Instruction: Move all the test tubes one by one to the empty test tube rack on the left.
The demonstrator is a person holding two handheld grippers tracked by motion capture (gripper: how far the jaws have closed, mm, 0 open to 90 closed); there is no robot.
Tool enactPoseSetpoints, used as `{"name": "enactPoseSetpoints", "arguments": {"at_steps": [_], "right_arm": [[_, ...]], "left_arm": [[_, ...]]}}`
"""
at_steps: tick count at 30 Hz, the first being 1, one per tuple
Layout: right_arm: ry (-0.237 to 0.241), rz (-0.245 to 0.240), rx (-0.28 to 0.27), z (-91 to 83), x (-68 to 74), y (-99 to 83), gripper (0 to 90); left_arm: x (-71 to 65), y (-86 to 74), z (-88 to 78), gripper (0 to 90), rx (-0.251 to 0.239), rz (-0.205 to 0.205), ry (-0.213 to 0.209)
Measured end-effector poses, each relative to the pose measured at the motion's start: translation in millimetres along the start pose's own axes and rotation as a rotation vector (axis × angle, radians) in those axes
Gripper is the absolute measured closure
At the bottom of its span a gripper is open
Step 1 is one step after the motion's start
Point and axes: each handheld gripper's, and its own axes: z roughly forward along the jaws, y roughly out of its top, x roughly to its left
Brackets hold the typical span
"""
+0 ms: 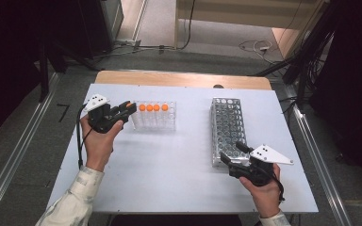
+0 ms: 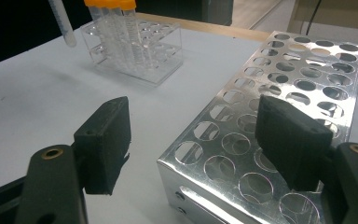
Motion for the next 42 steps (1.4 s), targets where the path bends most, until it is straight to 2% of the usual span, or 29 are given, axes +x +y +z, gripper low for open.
{"name": "enactPoseSetpoints", "arguments": {"at_steps": [30,42], "right_arm": [[0.002,0.004,-0.005,-0.2,-1.8,0.1,25.5],[-0.002,0.007,-0.005,-0.2,-2.6,-0.2,25.5]], "left_arm": [[7.1,17.2,9.3,70.4,-0.002,0.007,0.03],[19.2,21.9,17.3,70.4,-0.01,-0.027,0.059]]}}
